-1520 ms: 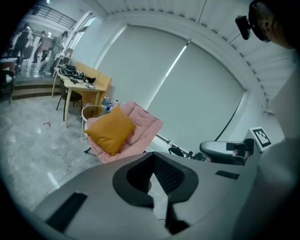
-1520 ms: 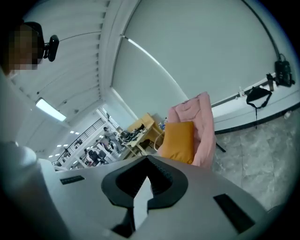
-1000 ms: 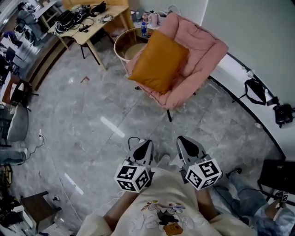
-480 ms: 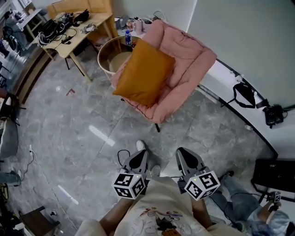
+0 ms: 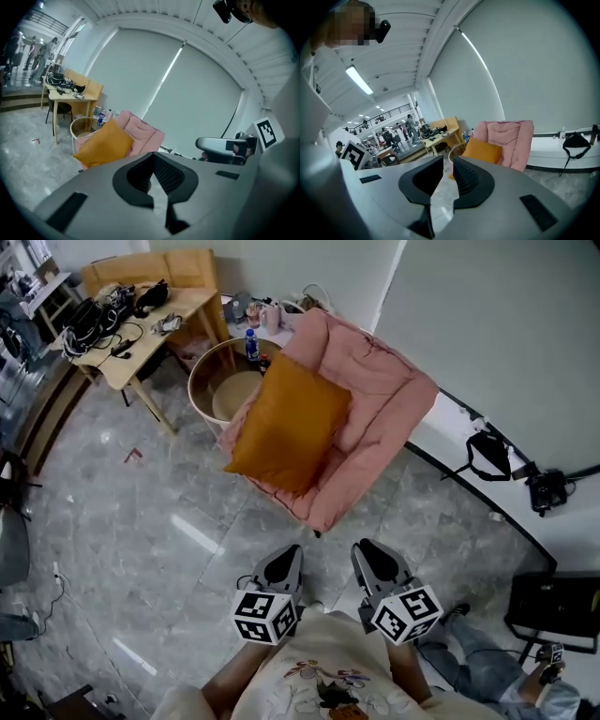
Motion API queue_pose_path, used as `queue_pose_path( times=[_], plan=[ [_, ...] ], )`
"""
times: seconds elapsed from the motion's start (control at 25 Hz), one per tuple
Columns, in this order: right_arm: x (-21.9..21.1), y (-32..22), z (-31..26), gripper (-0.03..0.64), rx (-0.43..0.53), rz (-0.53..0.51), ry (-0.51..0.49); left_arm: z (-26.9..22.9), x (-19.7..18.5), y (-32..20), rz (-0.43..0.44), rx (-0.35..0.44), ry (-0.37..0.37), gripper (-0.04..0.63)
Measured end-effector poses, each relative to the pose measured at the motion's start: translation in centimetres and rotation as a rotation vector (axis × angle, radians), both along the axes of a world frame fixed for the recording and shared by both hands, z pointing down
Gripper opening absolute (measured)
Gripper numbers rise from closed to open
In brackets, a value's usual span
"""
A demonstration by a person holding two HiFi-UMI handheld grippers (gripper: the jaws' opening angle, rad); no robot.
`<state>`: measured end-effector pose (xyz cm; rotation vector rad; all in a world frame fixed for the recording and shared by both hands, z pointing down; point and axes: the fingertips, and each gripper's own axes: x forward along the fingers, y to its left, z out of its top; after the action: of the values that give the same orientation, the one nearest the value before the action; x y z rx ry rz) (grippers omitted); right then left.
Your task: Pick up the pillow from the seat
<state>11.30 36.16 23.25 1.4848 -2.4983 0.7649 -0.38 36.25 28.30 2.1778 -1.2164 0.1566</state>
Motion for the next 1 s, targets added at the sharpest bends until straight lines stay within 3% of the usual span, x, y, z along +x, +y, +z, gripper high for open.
queue_pose_path(
  times=[0.28, 0.4, 0.68, 0.8, 1.0],
  plan=[
    [-2.6, -5.5, -0.8, 0.071, 0.013, 0.020, 0.013, -1.2, -2.8, -5.7, 0.007, 0.026, 0.037, 0.003],
    [-3.3, -7.2, 0.4, 0.072, -0.034, 0.030, 0.069, -0.3, -3.5, -7.3, 0.019, -0.014, 0.052, 0.003],
    [-5.0, -8.6, 0.4, 0.112, -0.018, -0.045, 0.146, 0.2, -5.3, -8.5, -0.042, -0.016, 0.083, 0.003],
    [-5.7, -9.7, 1.1, 0.121, -0.028, -0.053, 0.144, 0.8, -6.4, -8.7, -0.067, -0.030, 0.066, 0.003],
    [-7.0, -11.3, 0.9, 0.135, 0.023, -0.108, 0.230, 1.2, -8.1, -9.5, -0.131, -0.043, 0.038, 0.003]
  ],
)
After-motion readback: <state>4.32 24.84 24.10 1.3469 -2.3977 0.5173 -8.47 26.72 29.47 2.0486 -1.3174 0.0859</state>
